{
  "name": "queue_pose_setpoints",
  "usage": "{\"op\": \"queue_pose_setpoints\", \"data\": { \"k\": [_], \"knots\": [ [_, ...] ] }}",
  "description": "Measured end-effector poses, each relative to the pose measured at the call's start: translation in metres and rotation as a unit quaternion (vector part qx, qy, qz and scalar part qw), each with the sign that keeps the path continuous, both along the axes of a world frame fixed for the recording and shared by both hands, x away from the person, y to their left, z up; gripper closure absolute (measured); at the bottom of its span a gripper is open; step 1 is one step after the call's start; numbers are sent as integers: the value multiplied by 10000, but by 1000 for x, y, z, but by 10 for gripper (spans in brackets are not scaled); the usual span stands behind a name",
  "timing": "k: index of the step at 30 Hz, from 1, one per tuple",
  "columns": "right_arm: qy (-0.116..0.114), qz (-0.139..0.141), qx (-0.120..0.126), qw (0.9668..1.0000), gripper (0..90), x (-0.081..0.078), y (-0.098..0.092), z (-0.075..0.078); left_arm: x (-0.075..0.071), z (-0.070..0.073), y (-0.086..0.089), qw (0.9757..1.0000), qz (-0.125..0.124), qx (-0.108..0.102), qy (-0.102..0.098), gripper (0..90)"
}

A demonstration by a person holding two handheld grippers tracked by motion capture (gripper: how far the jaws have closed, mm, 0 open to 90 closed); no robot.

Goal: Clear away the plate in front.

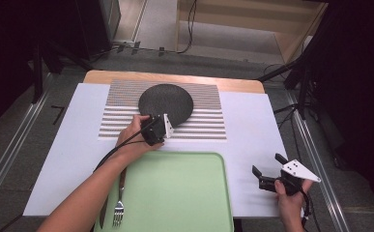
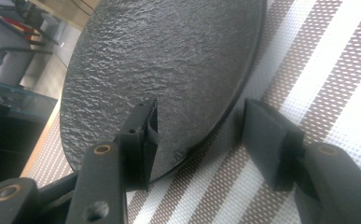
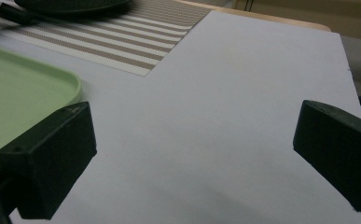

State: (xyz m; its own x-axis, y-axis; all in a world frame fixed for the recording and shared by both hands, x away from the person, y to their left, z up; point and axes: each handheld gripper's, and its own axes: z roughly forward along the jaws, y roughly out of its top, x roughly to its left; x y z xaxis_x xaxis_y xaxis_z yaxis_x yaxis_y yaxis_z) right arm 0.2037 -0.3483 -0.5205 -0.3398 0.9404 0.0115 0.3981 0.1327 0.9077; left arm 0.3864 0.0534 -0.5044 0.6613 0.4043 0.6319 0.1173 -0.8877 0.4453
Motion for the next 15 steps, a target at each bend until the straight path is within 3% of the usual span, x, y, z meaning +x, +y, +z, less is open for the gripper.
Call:
{"op": "queue_pose_setpoints", "data": {
  "k": [8, 13, 15],
  "knots": [
    [6, 14, -40, 10000, 0, 1, 1, 0, 1, -7, -6, 9984, -170, 354, -405, 564],
    [33, 17, -67, 10000, 0, 1, 1, -1, 0, -11, -9, 9951, -397, 683, -598, 613],
    [39, 13, -82, 10000, 0, 1, 2, -1, -1, -13, -11, 9922, -487, 886, -734, 622]
  ]
}}
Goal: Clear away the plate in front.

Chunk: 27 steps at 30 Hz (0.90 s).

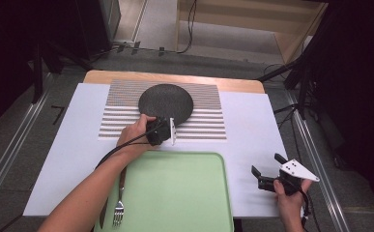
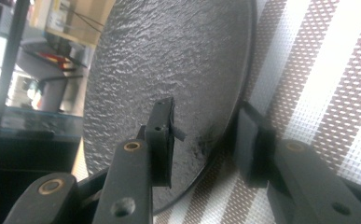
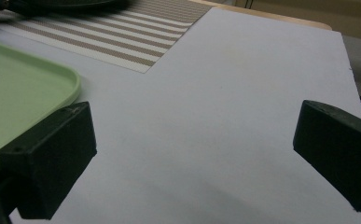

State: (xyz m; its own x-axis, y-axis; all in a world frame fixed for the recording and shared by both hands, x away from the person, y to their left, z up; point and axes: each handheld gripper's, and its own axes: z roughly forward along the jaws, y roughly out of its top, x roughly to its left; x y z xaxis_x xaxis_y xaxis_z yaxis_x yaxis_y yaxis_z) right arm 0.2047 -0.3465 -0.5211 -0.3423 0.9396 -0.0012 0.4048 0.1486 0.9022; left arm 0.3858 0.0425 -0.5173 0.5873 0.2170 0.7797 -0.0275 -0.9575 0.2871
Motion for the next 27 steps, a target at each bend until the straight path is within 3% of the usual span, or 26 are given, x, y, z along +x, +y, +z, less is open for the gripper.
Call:
{"op": "queue_pose_setpoints", "data": {
  "k": [4, 10, 16, 27],
  "knots": [
    [9, 18, -41, 10000, 0, 1, 1, 0, -2, -6, -3, 9993, -172, 292, -153, 729],
    [60, 18, -146, 9999, 0, 1, 3, -1, -7, -10, -6, 9963, -312, 635, -490, 786],
    [73, 9, -92, 9999, 0, 2, 2, -1, -8, -5, -8, 9945, -394, 523, -822, 849],
    [42, -2, -34, 10000, 0, 1, 0, 0, -6, 3, -11, 9948, -361, 483, -824, 864]
  ]
}}
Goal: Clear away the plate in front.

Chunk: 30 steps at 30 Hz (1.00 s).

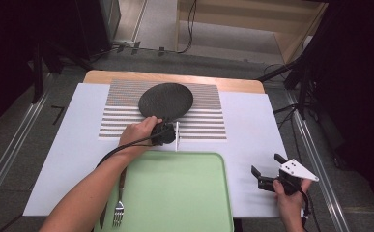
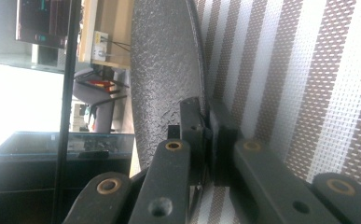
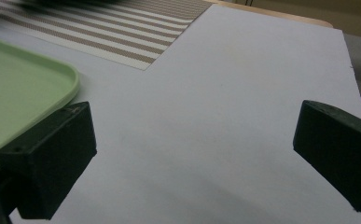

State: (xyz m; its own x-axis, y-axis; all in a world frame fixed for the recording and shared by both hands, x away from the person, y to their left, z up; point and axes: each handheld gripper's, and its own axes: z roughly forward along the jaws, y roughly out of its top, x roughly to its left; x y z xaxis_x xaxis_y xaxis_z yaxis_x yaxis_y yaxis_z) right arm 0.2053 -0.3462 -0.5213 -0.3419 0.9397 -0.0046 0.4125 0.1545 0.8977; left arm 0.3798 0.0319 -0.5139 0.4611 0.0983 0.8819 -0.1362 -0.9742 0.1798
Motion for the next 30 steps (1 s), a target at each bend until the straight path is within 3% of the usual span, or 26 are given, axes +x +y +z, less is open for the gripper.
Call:
{"op": "queue_pose_setpoints", "data": {
  "k": [20, 30],
  "knots": [
    [-16, -31, 2, 10000, 0, 0, 0, 0, -10, 11, -3, 9998, 79, 118, -173, 845],
    [-24, -41, 8, 10000, 0, -1, 0, 0, -21, 17, 0, 9995, 2, 45, -300, 843]
  ]
}}
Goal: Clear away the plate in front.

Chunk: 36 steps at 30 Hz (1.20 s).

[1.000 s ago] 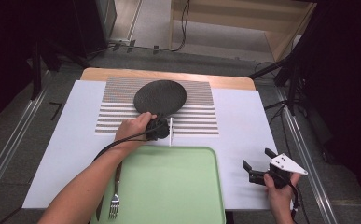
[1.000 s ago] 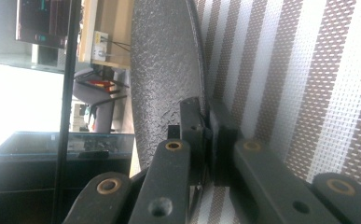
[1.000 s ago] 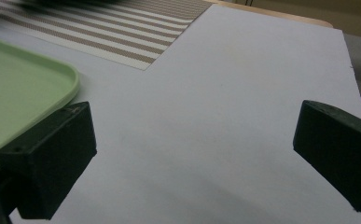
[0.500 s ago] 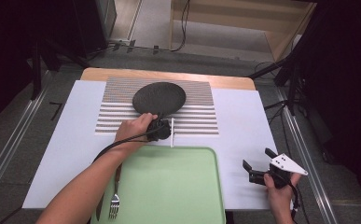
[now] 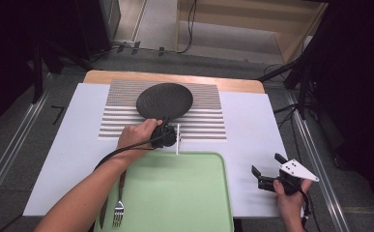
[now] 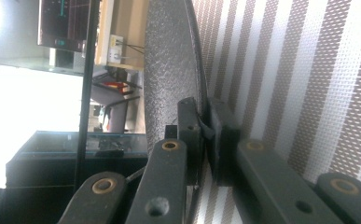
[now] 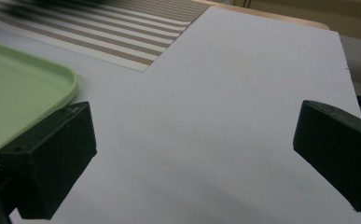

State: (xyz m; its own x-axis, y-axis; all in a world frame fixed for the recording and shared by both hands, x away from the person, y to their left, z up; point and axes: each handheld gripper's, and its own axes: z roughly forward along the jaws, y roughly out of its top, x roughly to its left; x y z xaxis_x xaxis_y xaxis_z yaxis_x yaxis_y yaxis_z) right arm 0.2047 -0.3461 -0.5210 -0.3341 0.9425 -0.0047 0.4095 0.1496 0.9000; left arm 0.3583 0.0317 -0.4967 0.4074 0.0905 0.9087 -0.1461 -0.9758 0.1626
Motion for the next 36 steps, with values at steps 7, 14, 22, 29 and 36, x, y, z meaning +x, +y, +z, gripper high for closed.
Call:
{"op": "queue_pose_setpoints", "data": {
  "k": [7, 14, 22, 29, 36],
  "knots": [
    [-2, 6, -13, 10000, 0, 0, 0, 0, -8, 2, 3, 10000, 1, -23, -76, 842],
    [-10, -2, -17, 10000, 0, 0, 0, 0, -16, 4, 6, 9999, -9, -13, -106, 842],
    [-36, 25, -7, 10000, 0, 0, 0, 0, -29, 7, 7, 9997, -127, -19, -220, 842],
    [-68, 56, 57, 9999, 0, -1, -1, 0, -45, 10, 4, 9990, -243, 78, -371, 842],
    [-91, 52, 54, 9999, 0, -1, -2, 1, -61, 15, 3, 9986, -333, 42, -419, 840]
  ]
}}
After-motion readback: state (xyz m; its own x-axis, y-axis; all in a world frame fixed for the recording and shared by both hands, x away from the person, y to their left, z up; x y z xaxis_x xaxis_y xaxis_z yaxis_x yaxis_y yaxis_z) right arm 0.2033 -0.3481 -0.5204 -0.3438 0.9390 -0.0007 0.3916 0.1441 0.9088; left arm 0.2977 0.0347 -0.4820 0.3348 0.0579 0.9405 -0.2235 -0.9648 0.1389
